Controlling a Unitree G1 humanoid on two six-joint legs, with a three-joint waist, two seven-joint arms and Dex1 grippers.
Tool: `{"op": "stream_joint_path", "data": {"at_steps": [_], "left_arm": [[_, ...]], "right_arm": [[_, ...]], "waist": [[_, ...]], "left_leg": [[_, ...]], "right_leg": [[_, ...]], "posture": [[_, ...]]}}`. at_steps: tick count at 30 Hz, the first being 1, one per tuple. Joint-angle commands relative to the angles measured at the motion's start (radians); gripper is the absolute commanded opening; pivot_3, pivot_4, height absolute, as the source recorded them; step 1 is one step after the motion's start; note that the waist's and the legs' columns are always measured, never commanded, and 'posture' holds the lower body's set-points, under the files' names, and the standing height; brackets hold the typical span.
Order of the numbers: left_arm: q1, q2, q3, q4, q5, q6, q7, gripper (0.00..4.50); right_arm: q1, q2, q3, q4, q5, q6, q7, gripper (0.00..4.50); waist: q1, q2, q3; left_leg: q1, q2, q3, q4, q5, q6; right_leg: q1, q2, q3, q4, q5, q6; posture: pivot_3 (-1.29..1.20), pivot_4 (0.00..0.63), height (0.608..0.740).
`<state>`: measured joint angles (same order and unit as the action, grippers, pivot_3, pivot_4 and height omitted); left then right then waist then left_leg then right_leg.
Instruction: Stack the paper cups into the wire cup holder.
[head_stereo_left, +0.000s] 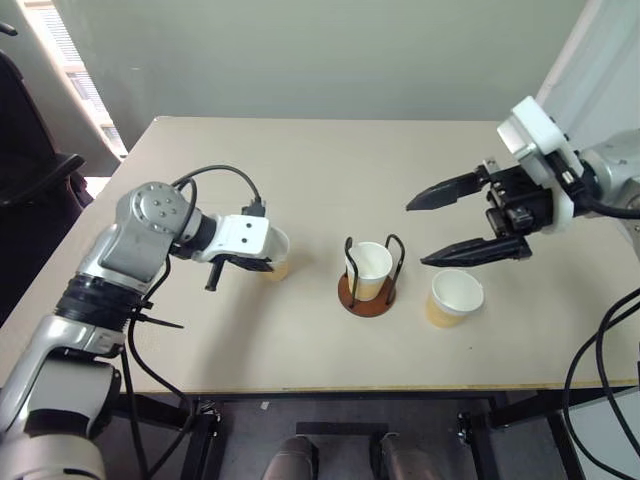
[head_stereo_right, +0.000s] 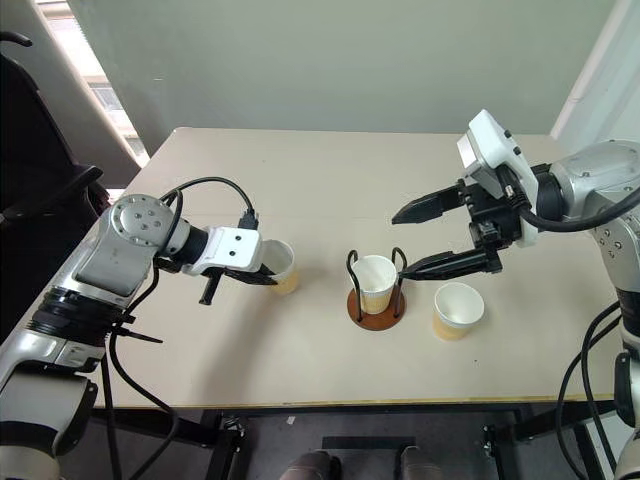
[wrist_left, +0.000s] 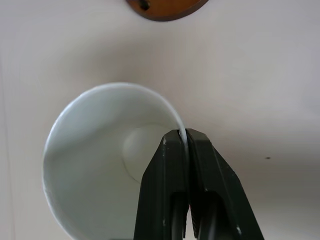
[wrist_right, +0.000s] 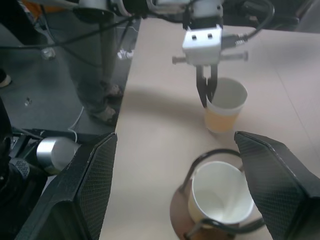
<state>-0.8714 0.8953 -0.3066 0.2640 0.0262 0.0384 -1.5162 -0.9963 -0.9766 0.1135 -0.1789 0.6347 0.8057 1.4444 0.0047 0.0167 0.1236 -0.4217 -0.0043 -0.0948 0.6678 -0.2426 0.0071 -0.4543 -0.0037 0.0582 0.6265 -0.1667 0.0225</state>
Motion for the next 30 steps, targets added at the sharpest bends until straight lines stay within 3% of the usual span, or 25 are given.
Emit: {"op": "stream_joint_path", "data": {"at_steps": [1,10,18,30], "left_arm": [[-0.030,0.033,0.058,-0.078,-0.064,0.062,-0.053,0.02],[-0.153,0.026,0.113,-0.181,-0.259,0.296,-0.097,0.02],[-0.293,0.011,0.077,-0.185,-0.422,0.395,-0.098,0.02],[-0.438,-0.096,-0.122,0.024,-0.448,0.248,-0.098,0.02]], "right_arm": [[-0.035,-0.029,0.006,0.039,-0.035,-0.019,0.033,3.89],[-0.056,-0.090,0.016,0.199,-0.131,-0.069,0.104,3.89],[-0.001,-0.130,-0.003,0.238,-0.164,-0.084,0.131,3.89],[0.111,-0.163,-0.096,0.140,-0.120,-0.041,0.079,3.89]], "waist": [[0.000,0.000,0.000],[0.003,0.000,0.000],[0.002,0.000,0.000],[0.006,0.000,0.000]], "left_leg": [[0.000,0.000,0.000,0.000,0.000,0.000],[-0.001,0.000,0.000,0.000,0.000,0.000],[0.000,0.000,0.000,-0.001,0.000,0.000],[0.000,0.000,0.000,0.001,0.000,0.000]], "right_leg": [[0.000,0.000,0.000,0.000,0.000,0.000],[0.000,0.000,0.000,0.000,0.000,0.000],[0.000,0.000,0.000,0.000,0.000,0.000],[0.002,0.000,0.000,-0.001,0.001,0.002]], "posture": [[0.00,0.150,0.740],[0.00,0.150,0.740],[0.00,0.150,0.740],[0.00,0.150,0.740]]}}
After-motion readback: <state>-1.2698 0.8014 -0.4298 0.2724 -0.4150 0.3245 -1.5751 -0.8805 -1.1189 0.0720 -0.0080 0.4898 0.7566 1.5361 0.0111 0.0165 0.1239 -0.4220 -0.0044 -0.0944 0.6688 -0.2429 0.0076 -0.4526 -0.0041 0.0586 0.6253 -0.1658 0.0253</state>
